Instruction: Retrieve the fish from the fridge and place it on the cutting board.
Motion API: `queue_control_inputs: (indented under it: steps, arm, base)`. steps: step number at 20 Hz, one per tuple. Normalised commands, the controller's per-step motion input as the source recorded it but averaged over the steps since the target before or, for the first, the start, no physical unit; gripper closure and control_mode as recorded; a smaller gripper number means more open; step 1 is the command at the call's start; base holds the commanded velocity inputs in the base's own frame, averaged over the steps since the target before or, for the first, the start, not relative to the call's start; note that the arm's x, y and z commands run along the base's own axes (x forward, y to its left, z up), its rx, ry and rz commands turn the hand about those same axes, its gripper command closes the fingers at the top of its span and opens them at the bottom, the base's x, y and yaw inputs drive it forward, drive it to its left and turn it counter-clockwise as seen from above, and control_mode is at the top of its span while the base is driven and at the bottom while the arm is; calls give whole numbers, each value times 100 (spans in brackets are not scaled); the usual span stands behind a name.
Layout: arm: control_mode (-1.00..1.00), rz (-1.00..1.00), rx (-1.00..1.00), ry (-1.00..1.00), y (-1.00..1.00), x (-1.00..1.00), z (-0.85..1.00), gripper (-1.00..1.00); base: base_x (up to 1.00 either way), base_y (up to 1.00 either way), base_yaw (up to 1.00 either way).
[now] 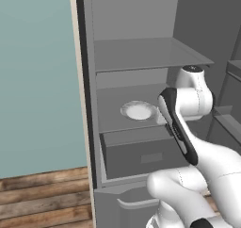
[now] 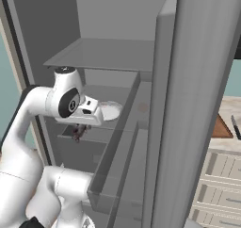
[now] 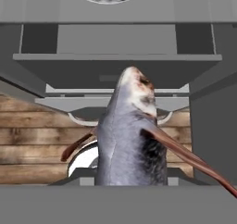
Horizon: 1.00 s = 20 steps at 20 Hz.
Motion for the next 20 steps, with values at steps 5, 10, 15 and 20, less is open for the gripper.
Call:
queue_control_inputs:
  steps: [5,10,15,20]
  arm:
    - [-100,-6,0,0,0,-47,19,100]
    - [-100,-3,0,0,0,-26,21,100]
    - [-100,0,0,5,1,0,0,100]
    - [-100,0,0,0,0,0,0,100]
  base:
    - [0,0,0]
    - [0,0,0]
    - [0,0,0]
    - [0,0,0]
